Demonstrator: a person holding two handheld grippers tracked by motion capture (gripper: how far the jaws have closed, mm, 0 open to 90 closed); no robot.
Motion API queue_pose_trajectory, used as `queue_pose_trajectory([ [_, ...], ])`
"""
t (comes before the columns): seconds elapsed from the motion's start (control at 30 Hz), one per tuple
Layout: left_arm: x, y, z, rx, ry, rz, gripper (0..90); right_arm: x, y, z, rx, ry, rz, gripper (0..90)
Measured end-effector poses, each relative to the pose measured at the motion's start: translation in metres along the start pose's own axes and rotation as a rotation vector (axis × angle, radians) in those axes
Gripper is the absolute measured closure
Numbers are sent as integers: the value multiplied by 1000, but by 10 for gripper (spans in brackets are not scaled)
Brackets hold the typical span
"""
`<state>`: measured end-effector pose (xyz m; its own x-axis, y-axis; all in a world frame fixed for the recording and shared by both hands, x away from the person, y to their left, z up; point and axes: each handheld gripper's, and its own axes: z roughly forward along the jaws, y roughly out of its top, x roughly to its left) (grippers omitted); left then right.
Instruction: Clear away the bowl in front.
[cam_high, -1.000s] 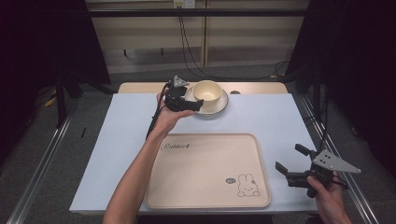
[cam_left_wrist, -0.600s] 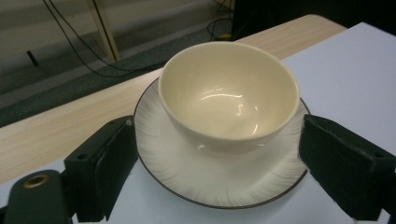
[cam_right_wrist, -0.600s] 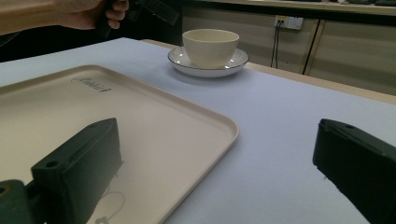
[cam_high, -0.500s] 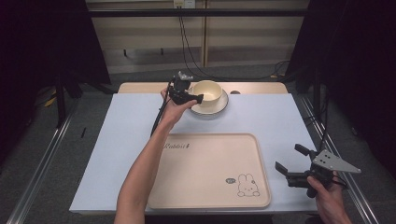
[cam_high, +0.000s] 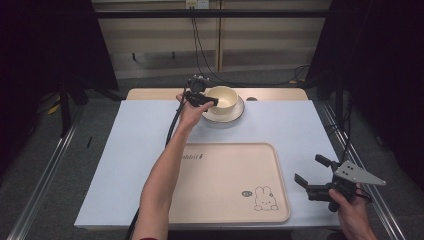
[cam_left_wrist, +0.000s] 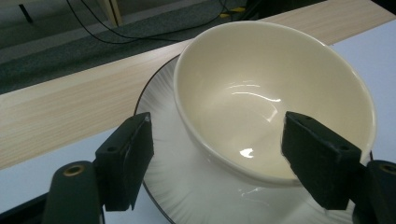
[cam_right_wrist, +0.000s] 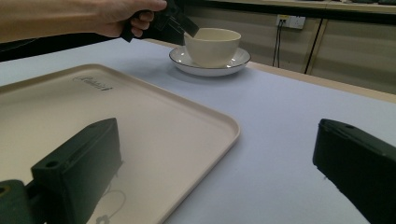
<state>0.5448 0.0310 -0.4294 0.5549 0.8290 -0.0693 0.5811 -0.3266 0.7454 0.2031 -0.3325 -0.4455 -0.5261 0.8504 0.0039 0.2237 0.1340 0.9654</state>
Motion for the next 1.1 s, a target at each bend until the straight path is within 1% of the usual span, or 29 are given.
queue_pose_trajectory([
  [0.03,-3,1,3,-2,17,-10,269,0,0,0,0,1,-1,8],
  [0.07,-3,1,5,7,16,-7,269,0,0,0,-1,-1,0,8],
  [0.13,-4,1,8,25,41,10,298,0,0,0,-2,-3,-1,8],
  [0.17,-5,1,11,17,34,-21,312,0,0,0,-1,-4,-1,8],
  [0.2,-5,1,11,17,34,-21,334,0,0,0,-1,-4,-1,8],
  [0.23,-4,1,13,27,38,-36,334,0,0,0,-1,-3,-2,8],
  [0.27,-3,1,14,30,33,-46,315,1,0,0,-1,1,1,8],
  [0.3,-2,1,15,44,29,-46,335,0,0,0,0,1,-5,8],
  [0.33,-3,1,16,41,34,-54,335,0,0,0,0,1,-5,8],
  [0.37,-2,1,18,56,37,-48,346,0,0,0,2,5,-6,8],
  [0.4,-2,1,18,56,37,-48,357,0,0,0,2,5,-6,8],
  [0.43,-1,2,19,64,27,-58,374,0,0,0,1,-1,-9,8],
  [0.47,-1,2,19,61,23,-66,379,0,0,0,1,-2,-9,8],
  [0.5,-1,2,19,65,28,-68,402,0,0,0,4,2,-5,8],
  [0.6,-3,3,20,78,23,-70,439,0,0,0,4,3,-10,8],
  [0.63,-5,4,19,98,22,-63,462,0,0,0,5,2,-10,8],
  [0.67,-5,4,19,98,22,-63,480,0,0,0,4,1,-7,8],
  [0.7,-7,5,20,100,33,-67,480,0,0,0,4,1,-7,8],
  [0.73,-7,6,21,124,36,-61,479,0,0,0,1,0,-9,8],
  [0.77,-7,7,22,137,37,-79,502,0,0,0,3,1,-8,8],
  [0.8,-7,7,22,137,37,-79,508,0,0,0,3,1,-8,8],
  [0.83,-4,7,25,169,19,-97,515,0,0,0,4,5,-6,8],
  [0.87,-4,7,25,169,19,-97,527,0,0,0,4,3,-6,8],
  [0.9,-2,8,26,183,2,-112,527,0,0,0,4,3,-6,8],
  [0.93,0,9,27,195,-13,-121,547,0,0,0,3,3,-7,8],
  [1.0,-1,9,28,196,-13,-125,557,0,0,0,4,-1,-8,8],
  [1.03,0,10,28,215,-17,-144,557,-1,0,0,4,-4,-12,8],
  [1.07,0,10,28,219,-22,-166,558,-1,0,0,4,-5,-13,8],
  [1.1,2,9,27,233,-30,-174,560,-1,0,0,3,-3,-9,8],
])
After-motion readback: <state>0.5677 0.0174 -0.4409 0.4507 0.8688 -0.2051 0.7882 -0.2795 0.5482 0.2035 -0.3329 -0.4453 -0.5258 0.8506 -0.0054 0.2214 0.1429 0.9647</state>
